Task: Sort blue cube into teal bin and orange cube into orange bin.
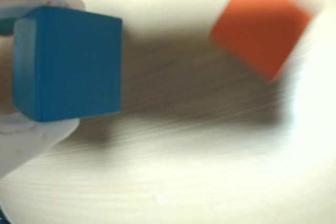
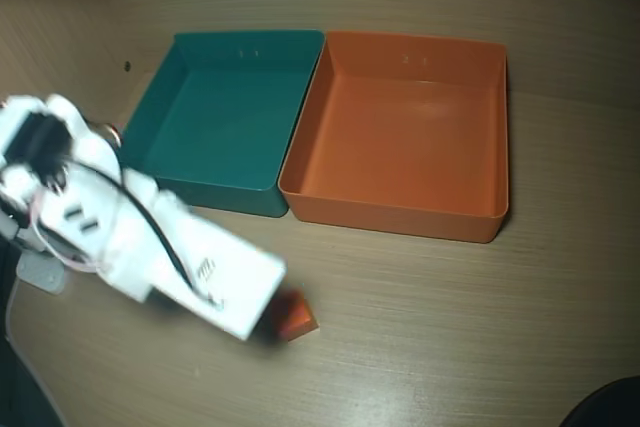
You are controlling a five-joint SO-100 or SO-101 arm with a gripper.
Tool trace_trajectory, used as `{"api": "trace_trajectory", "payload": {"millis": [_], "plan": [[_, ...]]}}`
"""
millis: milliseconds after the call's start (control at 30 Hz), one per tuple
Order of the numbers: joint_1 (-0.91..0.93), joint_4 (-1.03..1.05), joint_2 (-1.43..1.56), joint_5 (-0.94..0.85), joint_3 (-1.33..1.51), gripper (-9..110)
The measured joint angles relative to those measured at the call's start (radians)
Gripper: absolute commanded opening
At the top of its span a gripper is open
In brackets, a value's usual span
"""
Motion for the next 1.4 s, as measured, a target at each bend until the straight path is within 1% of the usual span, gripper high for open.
{"api": "trace_trajectory", "payload": {"millis": [200, 467, 633, 867, 1133, 1200, 1400], "plan": [[-0.239, 0.0, 0.13, 0.0, 0.0, -6], [-0.617, 0.002, 0.138, 0.0, 0.0, -6], [-0.753, 0.002, 0.1, 0.0, 0.0, -6], [-0.804, -0.003, -0.098, 0.006, 0.0, -5], [-0.802, -0.16, -0.17, 0.006, 0.0, -4], [-0.795, -0.172, -0.184, 0.006, 0.0, 0], [-0.769, -0.173, -0.187, 0.006, 0.0, 23]]}}
